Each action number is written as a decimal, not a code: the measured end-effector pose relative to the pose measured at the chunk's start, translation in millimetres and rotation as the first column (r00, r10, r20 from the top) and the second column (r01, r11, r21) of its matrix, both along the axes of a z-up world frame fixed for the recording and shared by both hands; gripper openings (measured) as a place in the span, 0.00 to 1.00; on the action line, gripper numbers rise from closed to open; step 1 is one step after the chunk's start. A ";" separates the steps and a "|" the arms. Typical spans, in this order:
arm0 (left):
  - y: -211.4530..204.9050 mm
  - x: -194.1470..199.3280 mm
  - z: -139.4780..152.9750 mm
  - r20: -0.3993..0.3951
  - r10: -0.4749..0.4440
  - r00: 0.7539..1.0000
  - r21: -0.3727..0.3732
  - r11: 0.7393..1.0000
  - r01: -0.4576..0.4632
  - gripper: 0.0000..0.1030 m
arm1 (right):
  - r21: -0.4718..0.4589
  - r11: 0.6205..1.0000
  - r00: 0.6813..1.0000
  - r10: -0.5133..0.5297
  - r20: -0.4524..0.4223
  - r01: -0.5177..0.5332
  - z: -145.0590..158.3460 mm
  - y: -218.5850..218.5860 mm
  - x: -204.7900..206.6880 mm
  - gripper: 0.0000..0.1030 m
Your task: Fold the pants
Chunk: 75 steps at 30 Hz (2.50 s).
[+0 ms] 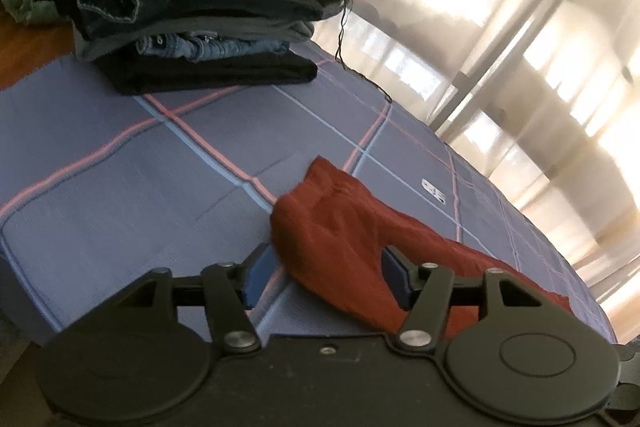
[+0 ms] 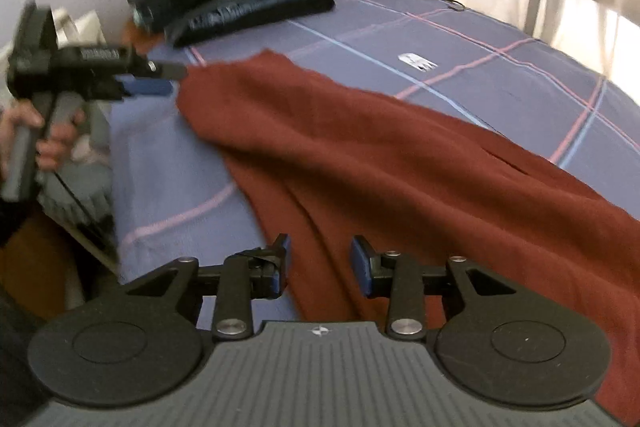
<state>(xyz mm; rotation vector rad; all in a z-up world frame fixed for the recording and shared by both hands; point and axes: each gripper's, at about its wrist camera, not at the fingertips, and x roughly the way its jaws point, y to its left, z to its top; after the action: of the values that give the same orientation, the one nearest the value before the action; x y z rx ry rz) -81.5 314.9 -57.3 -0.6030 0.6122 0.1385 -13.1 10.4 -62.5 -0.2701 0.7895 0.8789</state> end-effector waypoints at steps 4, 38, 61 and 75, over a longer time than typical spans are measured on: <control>-0.9 -10.5 -0.9 -0.002 0.010 1.000 -0.048 0.999 -0.010 1.00 | 0.026 0.999 1.000 -0.021 0.001 0.021 2.5 -0.7 5.6 0.50; -27.9 13.3 -14.2 -0.025 0.053 0.998 -0.151 0.987 -0.056 1.00 | 0.163 0.985 0.996 -0.051 -0.071 0.062 21.1 -40.3 -16.4 0.75; -44.5 58.0 -8.6 0.012 0.003 1.000 -0.063 0.998 -0.003 1.00 | 0.271 0.936 0.967 -0.179 -0.183 0.224 3.1 -24.2 -2.8 0.79; -116.3 67.2 63.2 0.176 -0.205 0.963 -0.022 0.977 0.212 1.00 | 0.295 0.920 0.963 -0.220 -0.156 0.258 -2.2 -32.4 -17.0 0.59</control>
<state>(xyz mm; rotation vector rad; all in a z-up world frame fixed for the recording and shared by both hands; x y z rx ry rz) -14.3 198.5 5.8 -0.5788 0.5077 -0.1239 -30.1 -22.0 -64.7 0.1607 0.7625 0.7786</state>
